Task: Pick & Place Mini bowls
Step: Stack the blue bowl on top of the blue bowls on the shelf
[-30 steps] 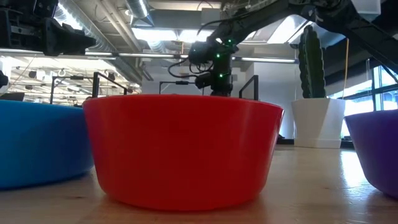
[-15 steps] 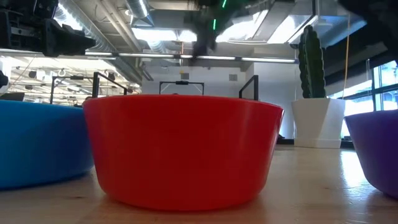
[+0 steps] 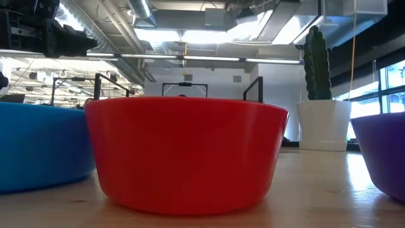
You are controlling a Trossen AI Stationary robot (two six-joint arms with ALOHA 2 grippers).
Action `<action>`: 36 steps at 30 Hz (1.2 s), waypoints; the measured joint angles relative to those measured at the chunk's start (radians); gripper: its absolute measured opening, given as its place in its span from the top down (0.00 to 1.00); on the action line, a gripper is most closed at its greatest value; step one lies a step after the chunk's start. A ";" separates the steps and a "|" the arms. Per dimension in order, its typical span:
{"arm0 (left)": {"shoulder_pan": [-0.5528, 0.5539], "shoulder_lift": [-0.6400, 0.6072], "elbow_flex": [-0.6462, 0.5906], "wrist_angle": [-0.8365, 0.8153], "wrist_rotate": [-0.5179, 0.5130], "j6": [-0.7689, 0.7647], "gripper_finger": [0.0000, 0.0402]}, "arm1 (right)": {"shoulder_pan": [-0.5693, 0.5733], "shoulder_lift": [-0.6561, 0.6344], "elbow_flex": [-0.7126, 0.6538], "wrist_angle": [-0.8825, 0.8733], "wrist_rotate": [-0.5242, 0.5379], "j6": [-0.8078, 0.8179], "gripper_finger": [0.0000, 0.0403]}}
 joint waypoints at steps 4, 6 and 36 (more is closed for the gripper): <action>0.000 0.000 0.000 0.000 0.000 0.000 0.99 | 0.067 -0.298 -0.329 0.038 0.099 0.130 1.00; 0.000 0.000 0.000 0.000 0.000 0.000 0.99 | 0.078 -0.442 -0.510 0.090 0.047 0.194 1.00; 0.000 0.000 0.000 0.002 0.026 0.000 0.99 | 0.080 -0.895 -1.616 0.985 -0.152 0.218 0.99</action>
